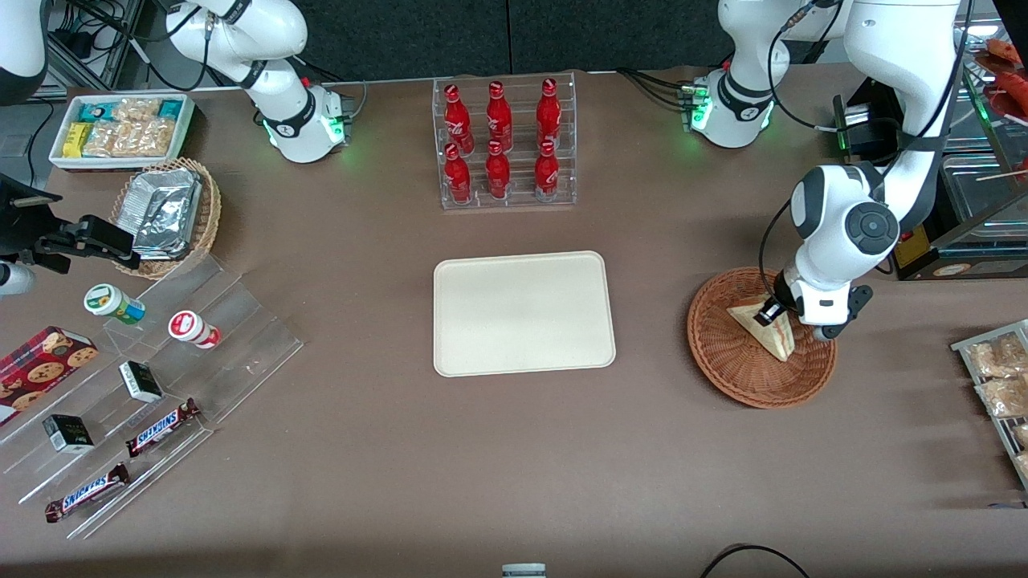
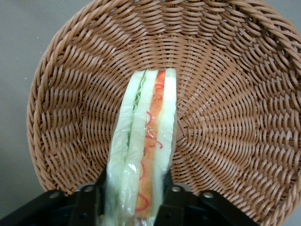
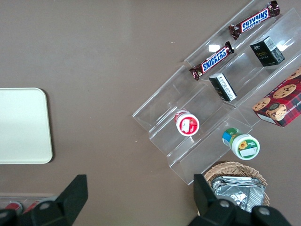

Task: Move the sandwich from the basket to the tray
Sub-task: 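Lower the left gripper and close it on the sandwich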

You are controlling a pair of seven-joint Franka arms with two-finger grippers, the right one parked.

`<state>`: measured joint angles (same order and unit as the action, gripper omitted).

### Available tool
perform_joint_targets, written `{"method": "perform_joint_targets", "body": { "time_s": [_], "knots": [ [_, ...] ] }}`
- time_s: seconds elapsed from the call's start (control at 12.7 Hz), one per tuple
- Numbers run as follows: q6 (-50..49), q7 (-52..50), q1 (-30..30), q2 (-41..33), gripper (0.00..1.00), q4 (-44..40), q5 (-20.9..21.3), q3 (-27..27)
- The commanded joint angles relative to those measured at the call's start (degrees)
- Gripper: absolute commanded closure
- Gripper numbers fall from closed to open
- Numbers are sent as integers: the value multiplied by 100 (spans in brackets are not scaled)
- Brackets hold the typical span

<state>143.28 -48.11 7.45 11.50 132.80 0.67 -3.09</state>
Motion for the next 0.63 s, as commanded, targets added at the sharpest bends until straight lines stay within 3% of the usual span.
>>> {"method": "perform_joint_targets", "body": {
  "time_s": [0.0,0.24,0.55],
  "knots": [
    [-151,-59,46,-34,100,-61,-41,-25],
    [-1052,-23,89,45,100,-797,-32,-17],
    [-2688,108,633,72,100,-2107,-5,-16]
  ]
}}
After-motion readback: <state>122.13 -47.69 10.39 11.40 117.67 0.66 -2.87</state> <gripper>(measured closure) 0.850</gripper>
